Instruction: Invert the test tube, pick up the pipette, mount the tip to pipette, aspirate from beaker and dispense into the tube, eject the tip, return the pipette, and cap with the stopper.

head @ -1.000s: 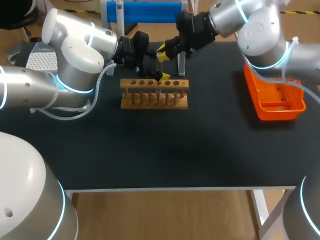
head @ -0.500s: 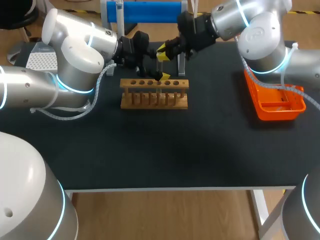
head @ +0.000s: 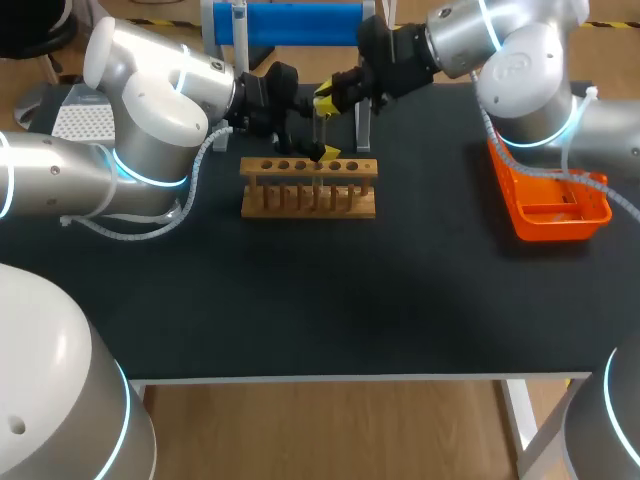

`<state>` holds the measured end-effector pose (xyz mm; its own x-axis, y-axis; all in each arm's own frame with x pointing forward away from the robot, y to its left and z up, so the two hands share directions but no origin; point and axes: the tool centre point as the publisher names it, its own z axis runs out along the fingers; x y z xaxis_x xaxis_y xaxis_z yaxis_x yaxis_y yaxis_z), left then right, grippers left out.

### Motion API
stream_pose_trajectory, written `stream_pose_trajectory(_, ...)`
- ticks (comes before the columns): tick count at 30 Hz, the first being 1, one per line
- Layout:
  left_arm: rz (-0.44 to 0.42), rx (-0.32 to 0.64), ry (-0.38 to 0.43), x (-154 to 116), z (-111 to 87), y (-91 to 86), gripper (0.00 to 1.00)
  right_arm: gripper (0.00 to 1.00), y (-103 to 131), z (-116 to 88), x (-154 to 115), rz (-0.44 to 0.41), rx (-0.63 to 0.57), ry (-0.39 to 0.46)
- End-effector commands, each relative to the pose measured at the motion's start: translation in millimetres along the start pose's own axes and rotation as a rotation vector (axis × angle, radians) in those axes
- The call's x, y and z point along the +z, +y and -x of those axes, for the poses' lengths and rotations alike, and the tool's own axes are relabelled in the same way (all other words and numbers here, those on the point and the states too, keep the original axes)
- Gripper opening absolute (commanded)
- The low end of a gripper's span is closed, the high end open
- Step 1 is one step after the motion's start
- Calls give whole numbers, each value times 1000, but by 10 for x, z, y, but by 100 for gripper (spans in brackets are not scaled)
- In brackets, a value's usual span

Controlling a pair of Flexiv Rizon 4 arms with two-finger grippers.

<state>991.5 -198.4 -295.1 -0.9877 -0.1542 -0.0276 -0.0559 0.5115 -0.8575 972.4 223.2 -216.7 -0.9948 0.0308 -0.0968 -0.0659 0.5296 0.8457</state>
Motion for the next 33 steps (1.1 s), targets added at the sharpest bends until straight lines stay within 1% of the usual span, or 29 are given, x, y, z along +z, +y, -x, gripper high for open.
stream_pose_trajectory(1, 2, -1, 2, 1, 9, 0, 100, 0, -7, 27, 18, 1, 2, -8)
stream_pose_trajectory(12, 2, -1, 2, 1, 9, 0, 100, 0, -48, 71, 52, -10, 8, -14)
stream_pose_trajectory(33, 2, -1, 2, 1, 9, 0, 100, 0, -130, -78, -4, -7, 31, 1)
